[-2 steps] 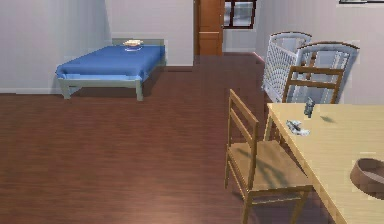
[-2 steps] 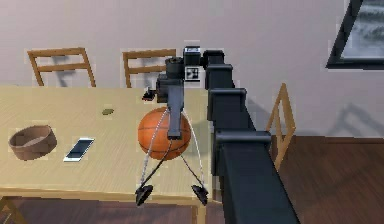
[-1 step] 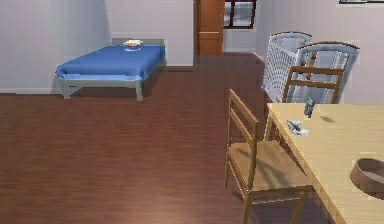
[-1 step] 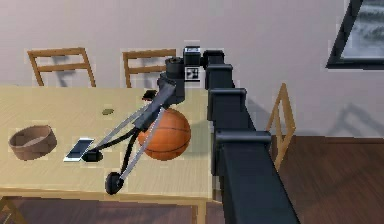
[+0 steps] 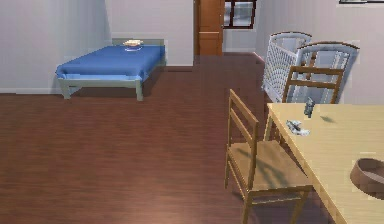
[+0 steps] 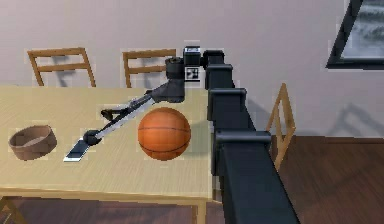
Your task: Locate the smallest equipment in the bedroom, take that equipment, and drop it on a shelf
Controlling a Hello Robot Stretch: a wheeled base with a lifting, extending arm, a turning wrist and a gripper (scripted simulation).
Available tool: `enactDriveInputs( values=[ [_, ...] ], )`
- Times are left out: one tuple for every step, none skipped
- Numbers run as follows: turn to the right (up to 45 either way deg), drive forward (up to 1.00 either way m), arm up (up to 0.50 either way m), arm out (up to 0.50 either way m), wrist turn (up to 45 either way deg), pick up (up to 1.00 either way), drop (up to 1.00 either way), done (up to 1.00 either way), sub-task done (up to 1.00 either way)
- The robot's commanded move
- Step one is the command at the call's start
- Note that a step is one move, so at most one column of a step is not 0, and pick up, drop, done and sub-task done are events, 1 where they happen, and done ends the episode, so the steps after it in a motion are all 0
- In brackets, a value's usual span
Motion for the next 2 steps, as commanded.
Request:
enactDriveInputs(
  values=[
    [0.0,0.00,0.00,0.00,45.0,0.00,0.00,0.00,0.00],
    [0.0,0.00,0.00,0.00,21.0,0.00,0.00,0.00,0.00]
  ],
)
